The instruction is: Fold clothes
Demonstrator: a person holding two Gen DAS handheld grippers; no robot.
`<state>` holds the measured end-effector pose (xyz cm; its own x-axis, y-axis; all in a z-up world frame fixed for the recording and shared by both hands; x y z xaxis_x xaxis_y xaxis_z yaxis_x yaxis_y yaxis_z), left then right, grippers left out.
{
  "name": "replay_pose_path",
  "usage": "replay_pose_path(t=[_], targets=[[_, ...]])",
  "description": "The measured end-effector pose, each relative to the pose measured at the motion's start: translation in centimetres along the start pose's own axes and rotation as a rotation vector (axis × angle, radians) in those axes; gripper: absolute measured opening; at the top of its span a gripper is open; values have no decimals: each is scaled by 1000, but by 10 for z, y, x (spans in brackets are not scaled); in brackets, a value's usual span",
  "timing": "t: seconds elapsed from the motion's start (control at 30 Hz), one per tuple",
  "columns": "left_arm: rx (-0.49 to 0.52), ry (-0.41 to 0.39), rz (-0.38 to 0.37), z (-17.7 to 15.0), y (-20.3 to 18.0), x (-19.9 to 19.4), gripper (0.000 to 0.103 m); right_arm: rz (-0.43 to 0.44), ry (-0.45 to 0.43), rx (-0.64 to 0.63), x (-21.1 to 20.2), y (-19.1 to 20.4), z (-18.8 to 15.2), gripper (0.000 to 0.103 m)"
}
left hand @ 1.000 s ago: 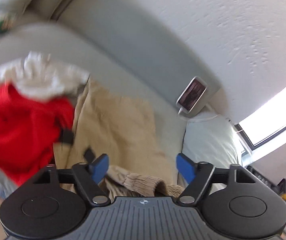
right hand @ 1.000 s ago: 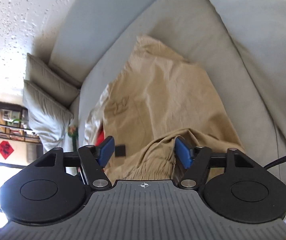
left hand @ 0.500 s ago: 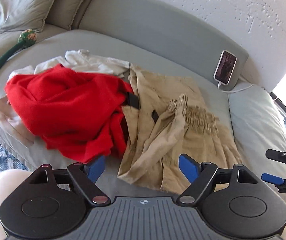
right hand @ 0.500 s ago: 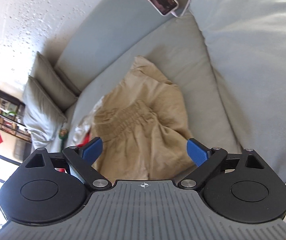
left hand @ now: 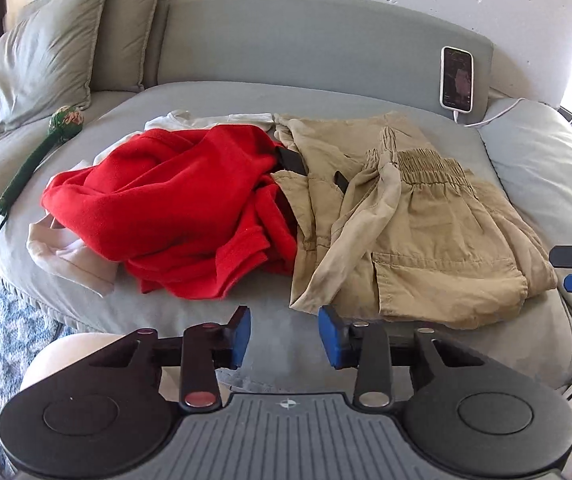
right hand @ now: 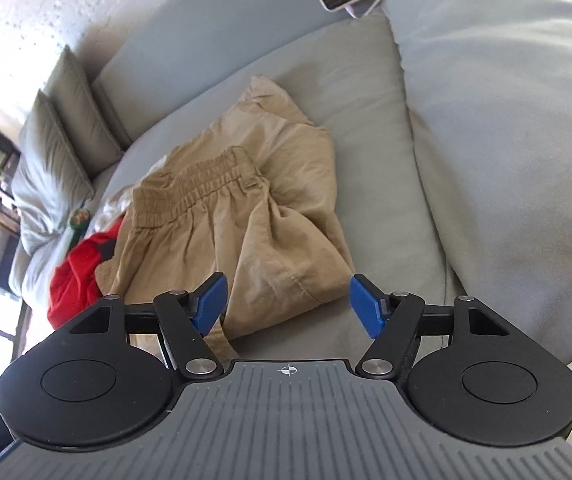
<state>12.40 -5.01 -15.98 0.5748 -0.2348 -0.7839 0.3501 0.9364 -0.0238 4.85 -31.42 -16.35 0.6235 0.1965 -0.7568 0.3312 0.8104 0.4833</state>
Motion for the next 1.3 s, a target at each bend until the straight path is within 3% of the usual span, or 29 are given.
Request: replay_pose_path(t=[0.13, 0.3, 0.37, 0.57, 0.63, 0.7, 0.77, 0.97, 1.23, 1.3], targets=[[120, -40, -4, 1, -19, 4, 35, -36, 17, 94, 10, -17, -2, 64], [200, -50, 10, 0, -27, 21, 34, 74, 25, 314, 13, -37, -5, 64], [212, -59, -14, 2, -28, 21, 27, 119, 29, 379, 17, -44, -6, 64], [137, -57, -124, 6, -22, 16, 22, 307, 16, 519, 43, -44, -3, 62], [103, -46, -142, 5, -20, 19, 21, 361, 18, 552, 55, -39, -5, 52], [80, -33, -152, 3, -19, 22, 19, 344, 27, 575, 66, -37, -8, 13], [69, -25, -151, 3, -23, 24, 17, 298, 3, 555, 67, -36, -7, 11], [132, -57, -232, 16, -64, 18, 13, 174, -148, 501, 16, -45, 10, 6], [277, 23, -353, -5, -79, 7, 6, 89, -121, 549, -30, -88, -19, 7], [277, 54, -296, -12, -61, 5, 1, 72, -109, 551, -27, -91, -22, 7]])
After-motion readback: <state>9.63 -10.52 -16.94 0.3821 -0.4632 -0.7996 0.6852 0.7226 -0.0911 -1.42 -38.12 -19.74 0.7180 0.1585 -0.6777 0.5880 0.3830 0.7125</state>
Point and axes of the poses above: each gripper's, at about its wrist camera, not at the fingertips, and x roughly the way its jaws point, y to its left, z to its top, the point moved 10 cm from there along x, roughly the way its jaws point, and after that the axes turned 4 degrees about y, right-handed, at the moved point
